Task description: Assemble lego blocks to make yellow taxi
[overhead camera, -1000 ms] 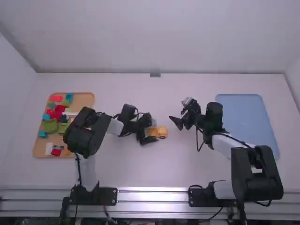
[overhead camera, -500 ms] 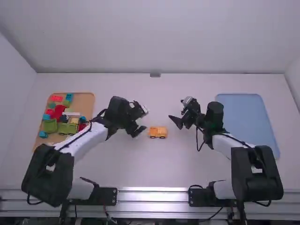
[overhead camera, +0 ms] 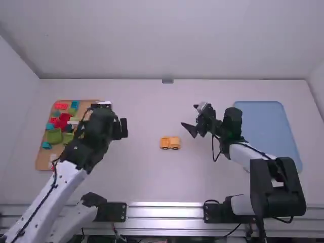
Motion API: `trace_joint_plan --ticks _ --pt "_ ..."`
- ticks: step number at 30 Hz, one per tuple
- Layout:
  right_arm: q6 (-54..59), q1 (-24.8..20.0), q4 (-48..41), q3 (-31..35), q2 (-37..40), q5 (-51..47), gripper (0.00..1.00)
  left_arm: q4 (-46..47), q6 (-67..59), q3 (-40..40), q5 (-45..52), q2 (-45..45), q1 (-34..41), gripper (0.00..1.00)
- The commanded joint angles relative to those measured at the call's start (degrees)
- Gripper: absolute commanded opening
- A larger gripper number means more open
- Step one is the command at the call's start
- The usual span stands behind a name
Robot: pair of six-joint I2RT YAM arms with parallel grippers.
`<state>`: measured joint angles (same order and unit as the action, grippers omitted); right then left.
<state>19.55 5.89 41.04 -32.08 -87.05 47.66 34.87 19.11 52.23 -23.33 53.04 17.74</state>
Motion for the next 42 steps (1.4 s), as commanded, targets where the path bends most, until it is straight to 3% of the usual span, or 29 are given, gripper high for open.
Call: trace_joint_plan --ticks 1,11,15,19,24,26,33,42 --pt "-0.02 -0.02 0.39 -1.40 0.44 0.55 0.99 3.61 9.29 3.67 -8.96 -3.04 -1.62 0.99" --pt "-0.04 0.50 0.59 -1.40 0.44 0.52 0.98 21.92 17.81 16.55 -11.50 -3.78 -8.94 0.99" --pt "-0.02 -0.33 0.59 -1.40 0.44 0.59 0.99 29.75 17.79 23.96 -8.83 0.31 -15.96 0.99" --pt "-0.07 -1.16 0.66 -1.40 0.44 2.69 0.99 34.27 14.51 28.55 -4.31 4.76 -23.78 0.99" --pt "0.17 -1.79 0.61 -1.40 0.44 3.74 0.99 32.81 8.13 31.71 4.15 10.88 -31.89 0.99" --pt "1.77 -1.77 0.57 -1.38 0.44 3.74 0.99 32.83 8.41 34.40 7.78 16.70 -36.02 0.99" --pt "1.90 -1.77 0.57 -1.33 0.44 3.54 0.99 36.59 6.58 42.60 17.51 35.98 -40.33 0.99" --pt "1.92 -1.70 0.57 -1.33 0.44 3.50 0.99 39.08 6.08 52.57 16.61 58.31 -40.26 0.99"
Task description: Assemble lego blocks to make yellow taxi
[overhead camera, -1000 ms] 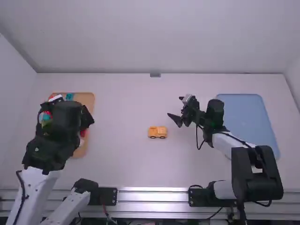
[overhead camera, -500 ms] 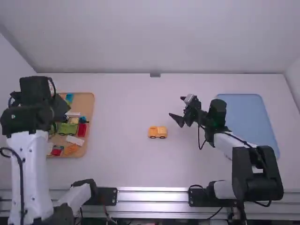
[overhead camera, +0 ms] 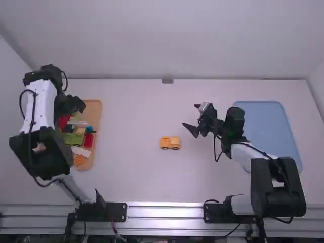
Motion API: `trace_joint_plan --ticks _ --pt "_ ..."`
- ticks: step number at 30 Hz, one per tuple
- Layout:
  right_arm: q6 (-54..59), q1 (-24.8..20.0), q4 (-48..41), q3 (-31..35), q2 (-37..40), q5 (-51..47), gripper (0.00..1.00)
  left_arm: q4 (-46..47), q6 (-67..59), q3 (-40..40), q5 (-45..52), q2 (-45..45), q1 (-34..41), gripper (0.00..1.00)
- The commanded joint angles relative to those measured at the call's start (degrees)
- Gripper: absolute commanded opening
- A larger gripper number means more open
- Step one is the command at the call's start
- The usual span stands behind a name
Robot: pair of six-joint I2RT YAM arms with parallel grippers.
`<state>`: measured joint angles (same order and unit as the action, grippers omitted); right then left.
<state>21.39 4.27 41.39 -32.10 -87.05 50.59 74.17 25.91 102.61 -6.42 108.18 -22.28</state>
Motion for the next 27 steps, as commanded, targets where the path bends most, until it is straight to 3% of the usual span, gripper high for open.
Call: trace_joint_plan --ticks 1,3,5,10,15,18,27 --pt "0.09 -0.09 0.22 -1.31 0.44 0.55 0.99 -0.39 -0.79 2.19 -0.50 3.45 -0.24 0.99" --pt "0.44 -0.24 0.20 -1.31 0.44 0.61 0.99 -2.99 -0.83 1.55 -0.59 6.49 -0.44 0.98" --pt "2.14 -0.26 -0.07 -1.31 0.44 0.59 0.99 -3.61 -0.13 0.26 -0.46 7.19 -1.29 0.66" --pt "4.48 -0.17 -0.22 -1.31 0.44 0.61 0.99 -6.88 2.34 -4.68 1.31 7.17 -3.50 0.51" --pt "4.59 -0.26 -0.28 -1.31 0.42 0.39 0.99 -7.65 7.45 -9.40 3.63 7.17 -5.95 0.48" --pt "4.61 -0.02 -0.24 -1.31 0.42 0.42 0.98 -13.53 9.73 -13.77 4.04 7.19 -5.68 0.49" --pt "4.57 0.22 -1.42 -1.31 0.42 -4.22 0.98 -21.20 12.26 -16.81 4.48 7.19 -5.46 0.46"
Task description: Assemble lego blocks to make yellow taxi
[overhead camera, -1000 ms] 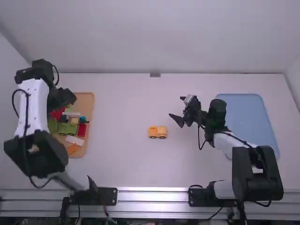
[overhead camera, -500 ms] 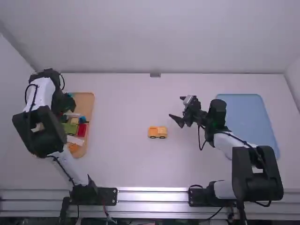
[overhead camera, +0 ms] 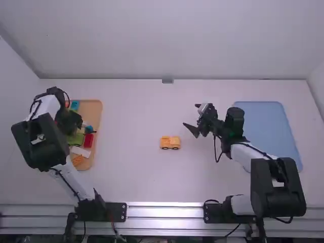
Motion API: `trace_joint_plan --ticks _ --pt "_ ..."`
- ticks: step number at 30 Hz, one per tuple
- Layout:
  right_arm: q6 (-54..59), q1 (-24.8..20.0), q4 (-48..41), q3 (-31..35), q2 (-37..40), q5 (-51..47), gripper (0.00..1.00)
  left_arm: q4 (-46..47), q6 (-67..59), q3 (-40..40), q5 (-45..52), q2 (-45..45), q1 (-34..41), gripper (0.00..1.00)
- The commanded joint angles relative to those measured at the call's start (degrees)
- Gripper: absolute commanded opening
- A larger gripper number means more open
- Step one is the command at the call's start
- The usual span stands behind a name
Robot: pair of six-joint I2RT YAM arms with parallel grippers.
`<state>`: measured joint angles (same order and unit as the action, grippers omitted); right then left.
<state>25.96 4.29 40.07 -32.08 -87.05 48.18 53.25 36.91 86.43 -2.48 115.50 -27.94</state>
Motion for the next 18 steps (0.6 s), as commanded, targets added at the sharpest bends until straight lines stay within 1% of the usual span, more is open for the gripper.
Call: trace_joint_plan --ticks 1,7,10,14,18 --pt "0.04 0.20 -0.28 -1.33 0.42 -1.97 0.98 -0.90 1.29 -0.72 0.57 -0.13 0.20 0.46" --pt "0.07 0.22 -0.39 -1.33 0.42 -1.73 0.98 -5.44 2.75 -2.54 1.14 -0.13 0.20 0.48" --pt "0.04 0.17 -0.22 -1.33 0.42 -1.73 0.99 -8.22 2.34 -3.52 4.50 -0.07 0.20 0.45" --pt "0.00 0.20 -0.22 -1.33 0.42 -1.73 0.99 -10.51 2.73 -4.02 4.79 -0.07 0.20 0.45" --pt "0.02 0.20 -0.22 -1.33 0.42 -1.70 0.99 -10.86 2.75 -4.02 4.39 -0.07 0.20 0.43"
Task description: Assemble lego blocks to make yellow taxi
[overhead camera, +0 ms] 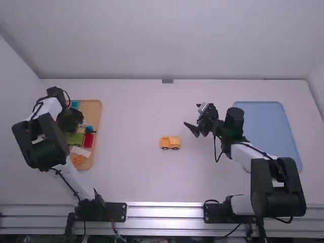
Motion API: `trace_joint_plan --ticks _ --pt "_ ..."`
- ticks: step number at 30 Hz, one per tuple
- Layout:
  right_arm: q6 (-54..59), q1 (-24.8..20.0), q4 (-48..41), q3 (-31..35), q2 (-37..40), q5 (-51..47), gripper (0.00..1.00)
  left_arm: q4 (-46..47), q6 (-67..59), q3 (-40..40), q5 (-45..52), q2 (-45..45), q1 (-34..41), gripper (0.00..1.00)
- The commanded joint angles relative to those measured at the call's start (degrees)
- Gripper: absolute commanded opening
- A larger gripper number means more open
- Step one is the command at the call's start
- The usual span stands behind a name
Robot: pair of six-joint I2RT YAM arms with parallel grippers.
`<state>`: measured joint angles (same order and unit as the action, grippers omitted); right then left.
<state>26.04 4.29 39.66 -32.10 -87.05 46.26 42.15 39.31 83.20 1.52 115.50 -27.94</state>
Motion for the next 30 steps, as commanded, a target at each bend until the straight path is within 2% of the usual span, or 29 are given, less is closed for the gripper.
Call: trace_joint_plan --ticks 1,15,17,24,30 --pt "-0.07 0.20 0.22 -1.31 0.42 0.22 0.99 -0.02 0.33 -1.09 0.39 -0.04 0.20 0.43" --pt "-0.07 0.26 0.13 -1.31 0.42 0.37 0.99 -2.27 0.31 -4.52 -0.76 0.04 0.68 0.37" --pt "-0.09 0.24 -0.02 -1.31 0.42 0.39 0.98 -1.77 -0.15 -5.11 -2.08 0.04 0.98 0.31" --pt "-0.11 0.24 0.02 -1.31 0.42 0.39 0.98 -1.53 -0.50 -4.07 -2.60 0.02 0.28 0.34" --pt "-0.33 0.24 -0.04 -1.31 0.42 0.39 0.99 -5.31 0.33 -4.96 -2.38 0.04 0.87 0.34"
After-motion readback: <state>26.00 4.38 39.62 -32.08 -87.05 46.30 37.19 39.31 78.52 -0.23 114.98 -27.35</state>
